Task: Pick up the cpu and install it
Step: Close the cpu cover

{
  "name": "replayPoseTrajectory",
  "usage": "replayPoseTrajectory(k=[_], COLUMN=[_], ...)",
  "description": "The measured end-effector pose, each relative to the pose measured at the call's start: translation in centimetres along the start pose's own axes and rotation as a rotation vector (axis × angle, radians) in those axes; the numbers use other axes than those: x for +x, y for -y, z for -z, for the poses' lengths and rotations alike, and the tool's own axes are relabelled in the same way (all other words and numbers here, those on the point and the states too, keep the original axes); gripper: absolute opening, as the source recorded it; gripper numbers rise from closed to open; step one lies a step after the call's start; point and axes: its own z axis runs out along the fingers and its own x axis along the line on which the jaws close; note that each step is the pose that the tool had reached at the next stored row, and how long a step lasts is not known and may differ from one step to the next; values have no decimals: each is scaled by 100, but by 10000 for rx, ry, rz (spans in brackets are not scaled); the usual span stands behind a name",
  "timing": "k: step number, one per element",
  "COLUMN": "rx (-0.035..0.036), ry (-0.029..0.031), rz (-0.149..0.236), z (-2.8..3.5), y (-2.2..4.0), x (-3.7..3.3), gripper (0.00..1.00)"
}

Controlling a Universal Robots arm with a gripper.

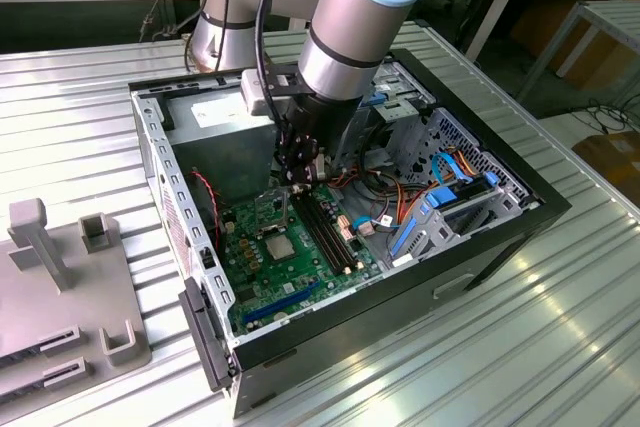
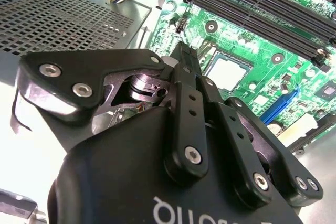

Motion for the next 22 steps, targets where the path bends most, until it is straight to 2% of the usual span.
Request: replayPoseTrajectory(k=[22], rx=[-26], ry=[-28], rz=[284], z=[19], y=[-1], x=[-2], gripper=[11])
